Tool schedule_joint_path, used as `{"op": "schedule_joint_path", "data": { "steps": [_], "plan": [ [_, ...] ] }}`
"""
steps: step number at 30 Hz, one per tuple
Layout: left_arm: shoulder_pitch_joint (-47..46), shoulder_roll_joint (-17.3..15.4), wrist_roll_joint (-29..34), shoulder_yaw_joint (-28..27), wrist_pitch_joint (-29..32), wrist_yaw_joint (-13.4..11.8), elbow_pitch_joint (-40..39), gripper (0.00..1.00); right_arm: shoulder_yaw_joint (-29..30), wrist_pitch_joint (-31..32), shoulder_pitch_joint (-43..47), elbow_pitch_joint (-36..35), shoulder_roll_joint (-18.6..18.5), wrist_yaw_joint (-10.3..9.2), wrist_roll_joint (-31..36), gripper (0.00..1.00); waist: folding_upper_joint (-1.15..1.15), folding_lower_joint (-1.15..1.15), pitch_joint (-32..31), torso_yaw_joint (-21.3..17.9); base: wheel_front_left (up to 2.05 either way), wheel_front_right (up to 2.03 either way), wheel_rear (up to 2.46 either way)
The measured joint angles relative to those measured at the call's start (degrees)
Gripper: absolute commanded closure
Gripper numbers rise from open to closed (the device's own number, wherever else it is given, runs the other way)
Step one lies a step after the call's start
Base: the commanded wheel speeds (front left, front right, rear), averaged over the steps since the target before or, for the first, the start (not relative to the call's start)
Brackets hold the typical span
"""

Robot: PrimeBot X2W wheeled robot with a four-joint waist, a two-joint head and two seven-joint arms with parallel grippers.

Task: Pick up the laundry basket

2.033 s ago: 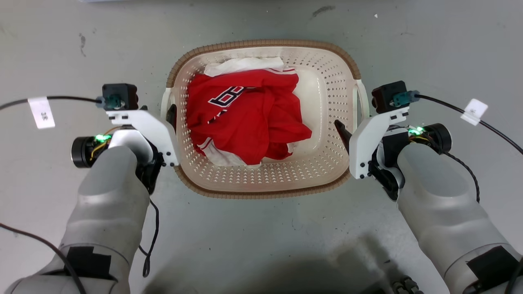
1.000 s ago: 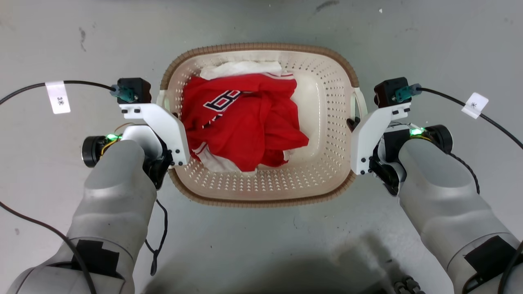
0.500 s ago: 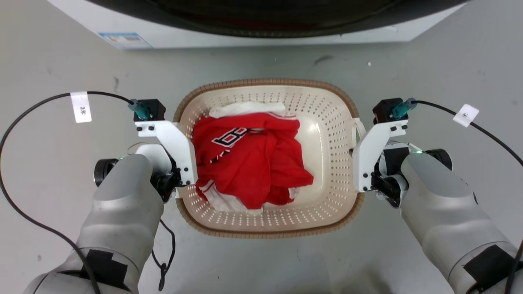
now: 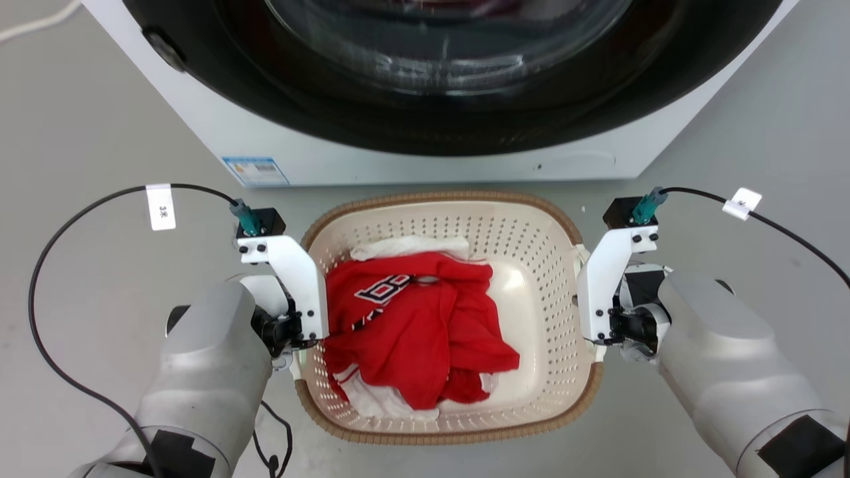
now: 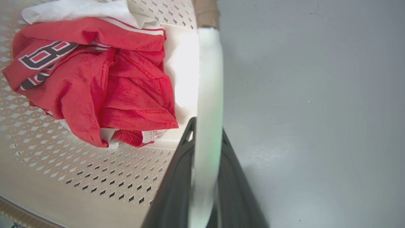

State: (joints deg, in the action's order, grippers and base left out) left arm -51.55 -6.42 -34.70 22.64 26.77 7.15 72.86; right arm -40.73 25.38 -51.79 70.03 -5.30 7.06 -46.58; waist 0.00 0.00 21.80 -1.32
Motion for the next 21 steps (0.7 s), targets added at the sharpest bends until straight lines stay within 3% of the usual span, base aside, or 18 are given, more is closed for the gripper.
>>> {"op": "schedule_joint_path", "data": {
  "steps": [21],
  "plan": [
    [4.03,-0.05,-4.98,4.12,8.15,-0.07,-0.18,1.00,-2.15,9.73,2.72,1.38,-0.20,0.00,-4.91,1.00,0.00,-0.01,-16.34,0.88,0.00,0.00,0.00]
  ]
}}
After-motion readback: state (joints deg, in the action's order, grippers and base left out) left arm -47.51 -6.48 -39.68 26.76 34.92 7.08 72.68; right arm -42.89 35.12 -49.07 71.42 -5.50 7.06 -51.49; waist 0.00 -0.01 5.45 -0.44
